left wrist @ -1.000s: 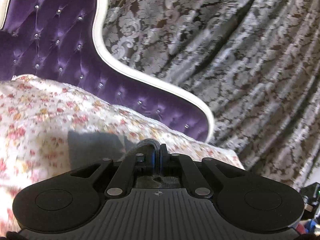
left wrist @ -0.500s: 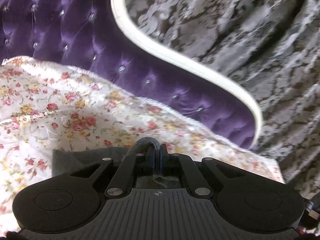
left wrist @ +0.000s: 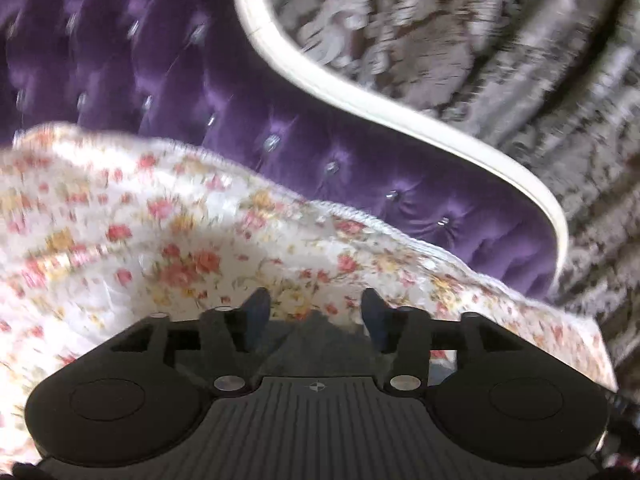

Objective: Fold small clothes
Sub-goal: 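Lift the sweater with both tools and fold it over onto itself, then open both tools to release the folded sweater and reposition above it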

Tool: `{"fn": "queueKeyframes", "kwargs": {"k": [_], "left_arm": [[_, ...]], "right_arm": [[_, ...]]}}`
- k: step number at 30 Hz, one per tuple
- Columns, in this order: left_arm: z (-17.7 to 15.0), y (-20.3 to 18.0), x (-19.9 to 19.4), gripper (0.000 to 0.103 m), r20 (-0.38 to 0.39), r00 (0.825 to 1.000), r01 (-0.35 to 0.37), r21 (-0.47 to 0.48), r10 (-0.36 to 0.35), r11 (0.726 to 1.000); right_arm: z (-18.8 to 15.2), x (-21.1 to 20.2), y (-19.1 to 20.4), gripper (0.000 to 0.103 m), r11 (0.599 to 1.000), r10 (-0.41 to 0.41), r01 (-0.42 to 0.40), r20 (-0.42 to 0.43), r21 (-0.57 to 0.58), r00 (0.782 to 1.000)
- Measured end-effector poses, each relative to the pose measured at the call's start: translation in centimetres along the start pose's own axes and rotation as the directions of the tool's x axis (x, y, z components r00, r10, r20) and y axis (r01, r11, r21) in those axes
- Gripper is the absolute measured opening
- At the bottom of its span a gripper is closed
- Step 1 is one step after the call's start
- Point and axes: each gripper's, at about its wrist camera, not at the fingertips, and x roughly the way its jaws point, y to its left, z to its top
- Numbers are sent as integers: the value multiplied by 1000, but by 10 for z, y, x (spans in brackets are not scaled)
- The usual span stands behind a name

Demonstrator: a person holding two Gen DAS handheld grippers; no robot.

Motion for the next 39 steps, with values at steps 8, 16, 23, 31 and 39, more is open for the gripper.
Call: {"fn": "queueKeyframes", "kwargs": {"k": [8,16,23,31,39], "left_arm": [[-55,-57,-25,66,-87,996,39,322,-12,946],[-91,-69,11,66,-136,982,-50,472,128,880],[-90,-59,18,79,-163,976,-60,442,146,895],[-91,-57,22,82,-177,974,-55,412,139,910],[-88,-56,25,83,-203,969,-50,400,142,915]], "right_arm": [[-42,-34,60,56,957,57,-64,-30,-282,998],[-79,-14,98,56,883,-3,-43,-97,-467,995],[-67,17,74,59,889,-143,92,-83,-448,986],[-58,-5,61,62,924,-93,56,-79,-378,993],[-88,-34,69,64,857,-117,52,-95,-512,989]]}}
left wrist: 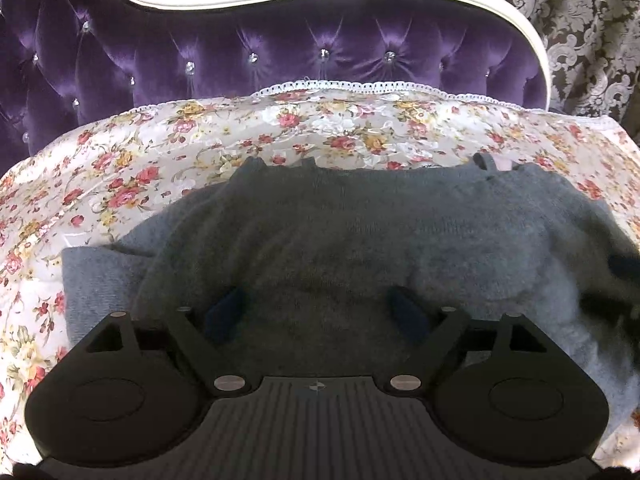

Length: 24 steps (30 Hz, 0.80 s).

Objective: Fold small clothes
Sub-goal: 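Open both tools to release the folded sweater and reposition above it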

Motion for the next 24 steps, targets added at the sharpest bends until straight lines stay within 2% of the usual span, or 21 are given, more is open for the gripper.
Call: {"fn": "queueKeyframes", "kwargs": {"k": [1,2,4,7,10,13,17,19,21,24], "left_arm": [[0,0,0,83,-3,1000,2,0,-2,1000],[1,0,0,83,-6,1000,2,0,-2,1000],[1,0,0,83,-9,1000,1,1,-1,1000],[1,0,1,83,-13,1000,3,0,-3,1000],[1,-1,0,83,-11,1000,3,0,-3,1000],[0,-1,0,83,-10,1000,2,-1,-2,1000],[1,-1,0,83,-13,1000,2,-2,-2,1000],[1,-1,0,83,-15,1000,2,-2,-2,1000],[1,-1,0,83,-16,1000,2,-3,-2,1000],[4,-1,1,83,-24,1000,4,-10,-4,1000]], "right_arm": [[-7,2,1,65,1000,-19,19,-15,-25,1000],[-13,-1,-1,67,999,-21,21,12,-30,1000],[-18,-8,-9,67,1000,-18,18,16,-1,1000],[-15,-23,-30,68,993,54,-58,40,99,998],[-16,-33,-58,73,971,53,-64,54,229,997],[-20,-30,-88,76,936,69,-72,21,344,997],[-30,-15,-112,77,871,176,-148,-17,469,984],[-33,-13,-113,79,857,199,-178,8,484,980],[-30,-7,-112,79,840,255,-233,23,490,967],[-24,7,-114,79,781,331,-305,52,545,942]]}}
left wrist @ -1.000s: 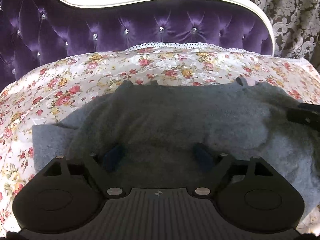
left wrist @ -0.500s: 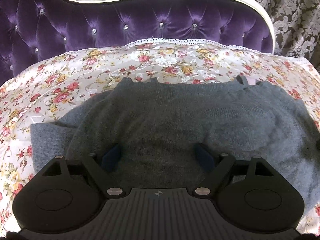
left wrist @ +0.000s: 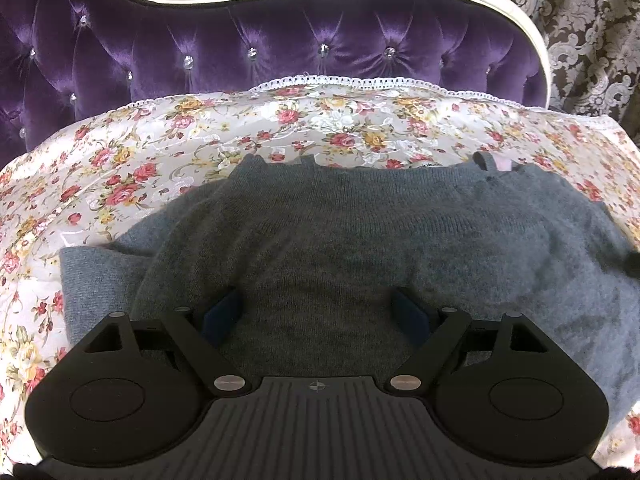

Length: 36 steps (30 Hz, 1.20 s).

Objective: Fold small clothes

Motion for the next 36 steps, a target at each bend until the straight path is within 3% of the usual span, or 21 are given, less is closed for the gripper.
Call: {"fn": "queueKeyframes", "kwargs": {"k": [5,9,15,18,20,22,25,28,31,36], "left_arm": [[18,2,-10,78,-56,997,57,-30,-59,998],[34,-3,-23,78,-24,991,129,-115,-133,985],[41,-38,11,78,-90,993,75,-42,-78,996],[35,-55,24,82,-66,998,0,51,3,999],[35,-59,25,84,-62,998,-16,61,20,998],[39,-55,24,83,-74,997,-3,42,6,999],[41,-47,10,73,-53,998,15,-6,-15,1000],[32,-44,-15,73,-9,997,72,-58,-73,996],[15,-50,-33,73,-1,994,108,-44,-108,993],[-8,-56,-28,73,-61,991,116,-46,-119,992]], "right_arm": [[6,10,-10,79,994,46,-47,12,100,999],[3,9,-5,77,999,32,-32,3,24,999],[0,9,1,77,999,9,-9,2,-43,1000],[2,10,0,77,999,15,-16,-10,-45,1000],[3,9,-1,77,999,21,-22,-14,-40,1000],[3,9,-3,77,999,27,-27,-15,-35,1000],[2,9,-4,77,999,34,-35,-11,-25,999],[2,8,-6,77,999,45,-46,-8,-9,999],[4,7,-8,77,998,56,-56,-14,4,998],[6,7,-12,77,997,74,-73,-25,32,997]]}}
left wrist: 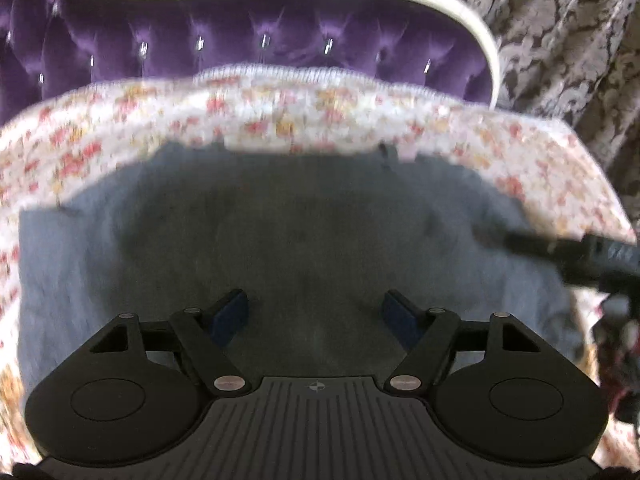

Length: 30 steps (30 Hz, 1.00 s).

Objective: Fold small clothes

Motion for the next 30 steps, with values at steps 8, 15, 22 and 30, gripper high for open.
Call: {"fn": "queueKeyframes", "kwargs": {"k": [8,15,22,30], "left_arm": [[-6,3,-6,73,43,999,-6,-28,7,1000],[-30,19,-52,74,119,993,1,-51,5,999],[-54,56,-90,75,148,988,-21,-126,40,992],[-71,92,-118,75,175,981,-51,-151,77,987]], "right_arm": [[-4,-5,4,78,1000,-5,5,-17,-3,1000],[-3,-1,15,40,993,-111,109,-32,-52,993],[6,-5,36,27,984,-171,170,-6,-62,985],[28,3,124,26,979,-100,97,-5,-177,995]]}}
